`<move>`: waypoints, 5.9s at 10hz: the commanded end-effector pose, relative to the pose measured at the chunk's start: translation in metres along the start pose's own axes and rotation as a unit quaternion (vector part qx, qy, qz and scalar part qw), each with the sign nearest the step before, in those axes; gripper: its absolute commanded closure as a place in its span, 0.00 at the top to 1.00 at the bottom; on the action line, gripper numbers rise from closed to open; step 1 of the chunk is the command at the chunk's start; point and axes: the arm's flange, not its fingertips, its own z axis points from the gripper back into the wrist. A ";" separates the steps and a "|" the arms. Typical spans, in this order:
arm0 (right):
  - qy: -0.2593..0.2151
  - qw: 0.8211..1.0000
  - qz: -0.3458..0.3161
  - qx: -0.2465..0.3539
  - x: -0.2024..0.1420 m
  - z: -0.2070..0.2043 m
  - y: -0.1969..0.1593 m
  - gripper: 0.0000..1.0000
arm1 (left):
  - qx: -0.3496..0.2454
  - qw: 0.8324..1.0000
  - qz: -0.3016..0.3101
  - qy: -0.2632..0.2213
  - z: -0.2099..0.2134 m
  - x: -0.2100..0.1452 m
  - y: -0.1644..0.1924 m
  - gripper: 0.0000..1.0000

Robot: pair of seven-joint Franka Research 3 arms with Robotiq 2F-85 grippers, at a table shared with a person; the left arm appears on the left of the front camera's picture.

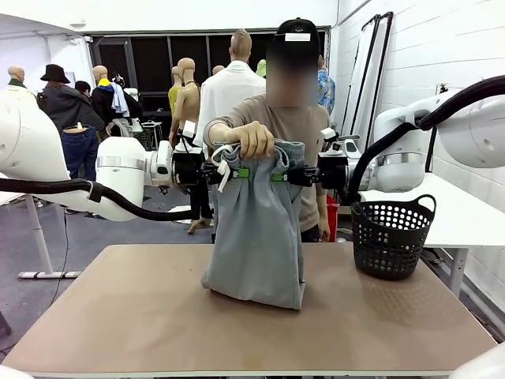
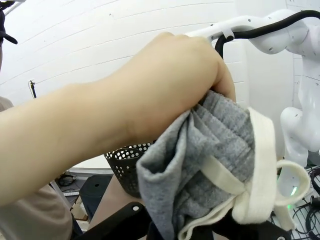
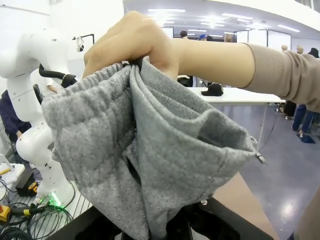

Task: Fold the training pants.
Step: Release the ends of the Training pants and then grab the overlapped ends, then fold the Training pants in half.

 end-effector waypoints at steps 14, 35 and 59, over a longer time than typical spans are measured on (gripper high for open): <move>0.003 1.000 0.004 0.002 0.003 -0.001 0.000 0.00 | -0.004 1.000 -0.004 0.013 0.001 -0.002 0.000 0.00; 0.003 1.000 0.004 0.002 0.003 -0.001 0.000 0.00 | -0.004 1.000 -0.004 0.013 0.001 -0.002 0.000 0.00; 0.053 0.996 0.037 0.056 0.032 -0.029 -0.095 0.00 | 0.031 0.998 0.043 0.028 0.007 -0.003 0.106 0.00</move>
